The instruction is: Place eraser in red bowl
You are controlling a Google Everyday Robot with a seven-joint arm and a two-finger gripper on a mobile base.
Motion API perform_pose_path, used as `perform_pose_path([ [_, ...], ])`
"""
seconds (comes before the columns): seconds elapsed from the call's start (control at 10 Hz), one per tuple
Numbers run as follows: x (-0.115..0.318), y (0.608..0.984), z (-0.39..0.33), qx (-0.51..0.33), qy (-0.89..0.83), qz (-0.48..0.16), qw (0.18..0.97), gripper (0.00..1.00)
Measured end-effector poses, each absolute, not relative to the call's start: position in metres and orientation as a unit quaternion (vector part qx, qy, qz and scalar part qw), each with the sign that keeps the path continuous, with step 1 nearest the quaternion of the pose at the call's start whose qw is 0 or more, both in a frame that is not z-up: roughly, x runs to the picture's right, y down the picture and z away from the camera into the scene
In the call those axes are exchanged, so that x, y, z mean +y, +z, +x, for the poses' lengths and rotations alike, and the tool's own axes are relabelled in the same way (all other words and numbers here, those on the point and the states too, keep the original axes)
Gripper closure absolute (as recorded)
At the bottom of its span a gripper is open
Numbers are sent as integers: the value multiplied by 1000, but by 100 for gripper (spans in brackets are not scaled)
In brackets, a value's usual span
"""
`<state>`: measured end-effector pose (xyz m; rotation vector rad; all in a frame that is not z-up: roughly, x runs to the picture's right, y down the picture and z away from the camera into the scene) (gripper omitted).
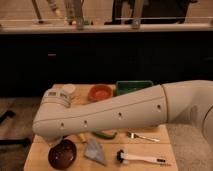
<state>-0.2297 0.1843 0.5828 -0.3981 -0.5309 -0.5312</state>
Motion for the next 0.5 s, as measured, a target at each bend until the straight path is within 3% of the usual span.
perform_pose_path([
  [0.5, 173, 595, -231, -240, -260, -189, 916, 100],
])
